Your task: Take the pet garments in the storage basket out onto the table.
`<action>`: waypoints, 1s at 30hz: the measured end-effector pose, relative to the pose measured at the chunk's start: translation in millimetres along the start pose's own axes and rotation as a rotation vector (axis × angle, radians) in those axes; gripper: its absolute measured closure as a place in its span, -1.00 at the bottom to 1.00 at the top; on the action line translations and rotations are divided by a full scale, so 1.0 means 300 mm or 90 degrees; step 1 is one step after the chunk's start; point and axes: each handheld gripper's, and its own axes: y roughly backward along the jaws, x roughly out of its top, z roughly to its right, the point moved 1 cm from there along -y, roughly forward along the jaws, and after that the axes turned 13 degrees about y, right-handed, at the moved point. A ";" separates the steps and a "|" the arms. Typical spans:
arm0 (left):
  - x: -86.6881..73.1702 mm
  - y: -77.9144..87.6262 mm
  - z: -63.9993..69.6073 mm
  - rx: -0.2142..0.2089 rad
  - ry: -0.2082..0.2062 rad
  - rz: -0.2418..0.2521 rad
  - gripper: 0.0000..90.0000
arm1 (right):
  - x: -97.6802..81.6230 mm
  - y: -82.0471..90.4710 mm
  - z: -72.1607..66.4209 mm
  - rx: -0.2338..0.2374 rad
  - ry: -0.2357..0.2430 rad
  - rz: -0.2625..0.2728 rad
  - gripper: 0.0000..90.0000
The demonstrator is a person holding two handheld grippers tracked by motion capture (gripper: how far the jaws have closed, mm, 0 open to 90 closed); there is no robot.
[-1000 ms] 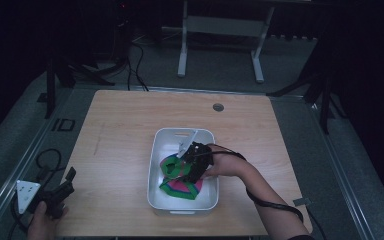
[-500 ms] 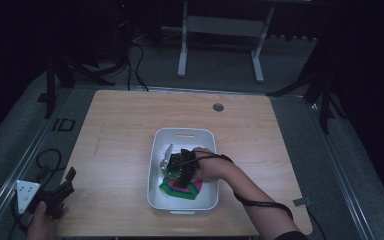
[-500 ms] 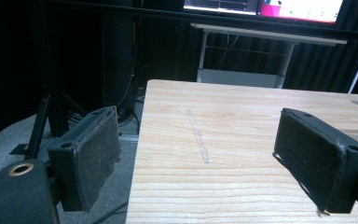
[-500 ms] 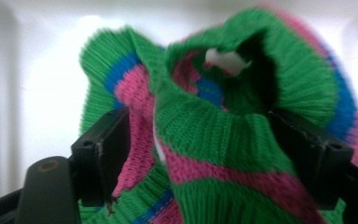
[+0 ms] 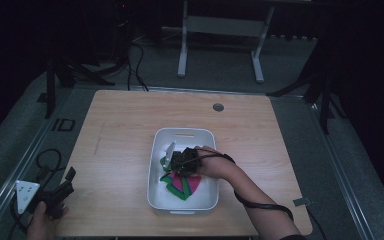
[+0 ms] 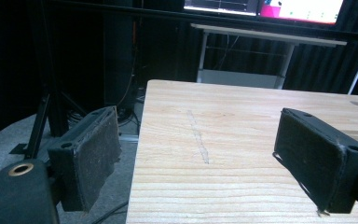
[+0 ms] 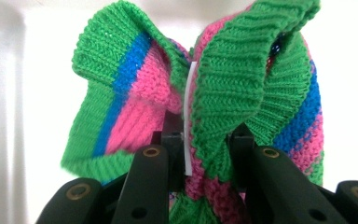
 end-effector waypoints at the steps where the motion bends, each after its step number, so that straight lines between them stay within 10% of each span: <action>1: 0.000 0.000 0.000 0.000 0.000 0.000 -0.67 | -0.003 0.014 0.001 -0.006 -0.002 0.006 0.68; 30: 0.000 -0.001 0.001 0.003 0.000 0.000 -0.67 | -0.047 0.427 0.047 -0.138 -0.041 0.164 0.68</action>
